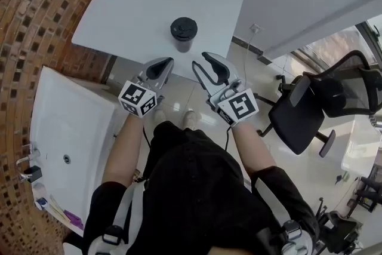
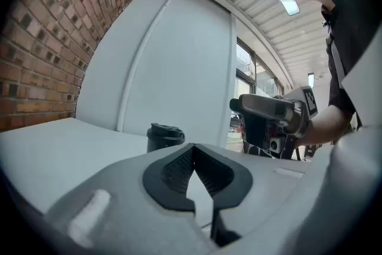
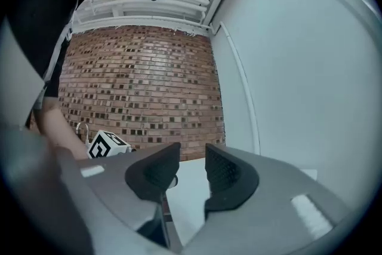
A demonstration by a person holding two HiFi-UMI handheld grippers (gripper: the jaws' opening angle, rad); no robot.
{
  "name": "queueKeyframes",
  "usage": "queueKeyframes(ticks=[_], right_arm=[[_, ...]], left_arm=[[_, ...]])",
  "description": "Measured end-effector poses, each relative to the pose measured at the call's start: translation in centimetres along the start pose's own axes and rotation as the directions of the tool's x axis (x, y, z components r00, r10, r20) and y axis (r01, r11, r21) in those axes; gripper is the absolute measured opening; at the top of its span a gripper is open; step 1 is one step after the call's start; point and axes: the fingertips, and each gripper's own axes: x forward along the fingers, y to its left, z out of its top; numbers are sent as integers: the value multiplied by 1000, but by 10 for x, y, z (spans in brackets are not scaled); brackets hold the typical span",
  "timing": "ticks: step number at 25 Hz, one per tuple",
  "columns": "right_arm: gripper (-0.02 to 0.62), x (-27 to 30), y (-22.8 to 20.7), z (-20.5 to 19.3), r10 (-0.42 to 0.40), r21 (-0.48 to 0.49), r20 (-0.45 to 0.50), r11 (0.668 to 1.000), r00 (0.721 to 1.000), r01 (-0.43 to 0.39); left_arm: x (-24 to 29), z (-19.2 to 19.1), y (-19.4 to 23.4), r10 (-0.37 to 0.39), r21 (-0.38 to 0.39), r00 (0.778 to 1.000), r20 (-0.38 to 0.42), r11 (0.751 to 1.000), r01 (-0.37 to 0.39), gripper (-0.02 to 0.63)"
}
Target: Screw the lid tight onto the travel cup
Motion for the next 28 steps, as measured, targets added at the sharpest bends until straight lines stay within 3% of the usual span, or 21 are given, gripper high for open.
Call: queueKeyframes(ticks=[6,16,28], right_arm=[[5,-32,23,10,-24,-16,14,1000,1000,24],[5,-61,85,9,-101,-25,8,995,995,101],[4,-101,177,24,-244,-61,42,967,969,246]], left_arm=[[-33,23,-39,-18,22,999,43,1000,17,2],[-117,36,-64,-73,54,995,68,996,69,2],[-199,21,-94,-166,14,985,38,986,165,3]])
